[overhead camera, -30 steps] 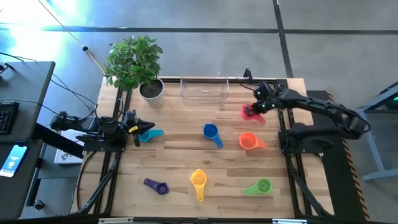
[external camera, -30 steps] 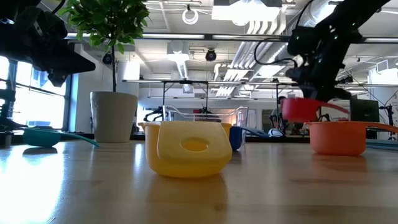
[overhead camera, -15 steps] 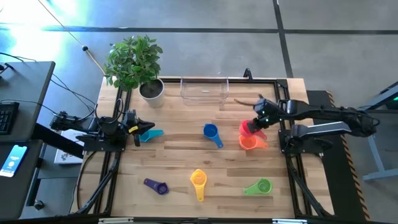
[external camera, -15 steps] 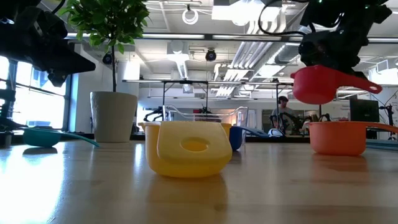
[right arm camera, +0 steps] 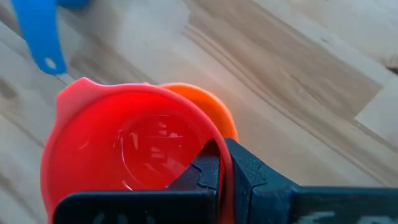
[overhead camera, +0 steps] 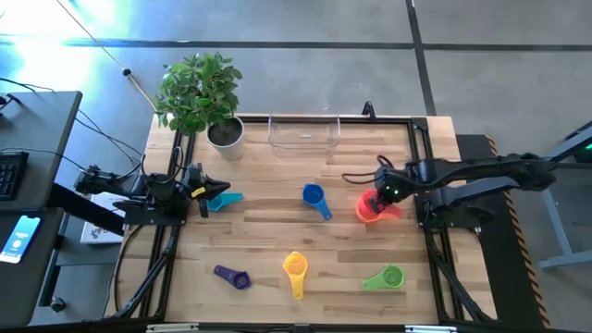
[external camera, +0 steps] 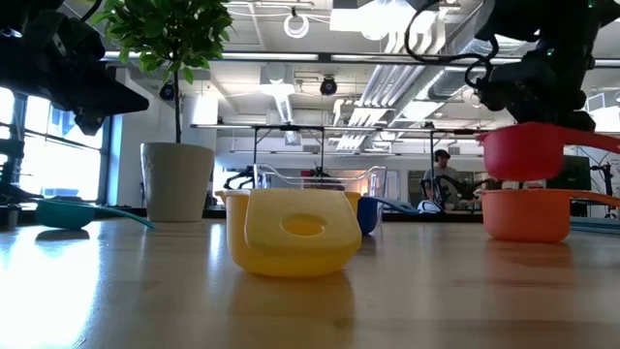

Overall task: Nest measuring cups in basket
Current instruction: Stack the red measuring cup on top of the orange measuring cup

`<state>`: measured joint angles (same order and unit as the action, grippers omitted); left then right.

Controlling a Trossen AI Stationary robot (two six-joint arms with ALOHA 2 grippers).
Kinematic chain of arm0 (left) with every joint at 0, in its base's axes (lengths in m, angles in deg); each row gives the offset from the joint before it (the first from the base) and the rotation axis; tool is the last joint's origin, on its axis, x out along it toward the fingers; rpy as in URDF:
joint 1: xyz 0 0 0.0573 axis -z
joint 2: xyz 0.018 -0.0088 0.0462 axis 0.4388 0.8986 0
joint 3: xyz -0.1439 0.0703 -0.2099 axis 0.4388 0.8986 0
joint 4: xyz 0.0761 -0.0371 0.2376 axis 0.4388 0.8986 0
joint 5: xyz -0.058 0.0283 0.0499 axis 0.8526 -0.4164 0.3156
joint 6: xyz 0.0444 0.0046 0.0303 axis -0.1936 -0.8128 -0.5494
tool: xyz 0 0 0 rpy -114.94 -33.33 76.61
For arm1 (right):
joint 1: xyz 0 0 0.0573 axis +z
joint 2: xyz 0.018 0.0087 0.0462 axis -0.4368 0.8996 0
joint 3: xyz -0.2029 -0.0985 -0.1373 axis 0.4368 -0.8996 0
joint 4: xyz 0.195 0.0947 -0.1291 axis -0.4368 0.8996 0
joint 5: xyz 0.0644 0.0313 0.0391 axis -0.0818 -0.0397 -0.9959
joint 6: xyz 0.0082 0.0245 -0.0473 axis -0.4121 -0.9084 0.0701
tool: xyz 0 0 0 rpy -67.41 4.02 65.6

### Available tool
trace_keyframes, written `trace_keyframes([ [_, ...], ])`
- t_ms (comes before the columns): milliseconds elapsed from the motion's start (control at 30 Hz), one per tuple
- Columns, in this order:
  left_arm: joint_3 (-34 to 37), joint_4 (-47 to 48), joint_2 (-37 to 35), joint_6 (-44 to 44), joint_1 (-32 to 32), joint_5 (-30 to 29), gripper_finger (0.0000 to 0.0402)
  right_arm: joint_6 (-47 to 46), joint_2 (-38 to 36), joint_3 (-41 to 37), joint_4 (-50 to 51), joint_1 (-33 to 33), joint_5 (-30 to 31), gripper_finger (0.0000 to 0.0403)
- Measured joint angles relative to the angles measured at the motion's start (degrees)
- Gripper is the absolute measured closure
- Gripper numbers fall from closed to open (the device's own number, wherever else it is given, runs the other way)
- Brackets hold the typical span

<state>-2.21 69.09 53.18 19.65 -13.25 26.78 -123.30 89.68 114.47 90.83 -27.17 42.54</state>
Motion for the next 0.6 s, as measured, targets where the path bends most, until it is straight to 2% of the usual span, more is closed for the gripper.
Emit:
trace_keyframes([
  [333,0.00,0.00,-0.01,0.02,0.02,0.02,0.0392,2.00,9.28,0.00,-3.86,0.69,0.28,0.0403],
  [600,0.00,0.00,0.00,0.02,0.01,0.11,0.0392,1.35,10.34,0.11,-4.19,0.69,0.12,0.0401],
])
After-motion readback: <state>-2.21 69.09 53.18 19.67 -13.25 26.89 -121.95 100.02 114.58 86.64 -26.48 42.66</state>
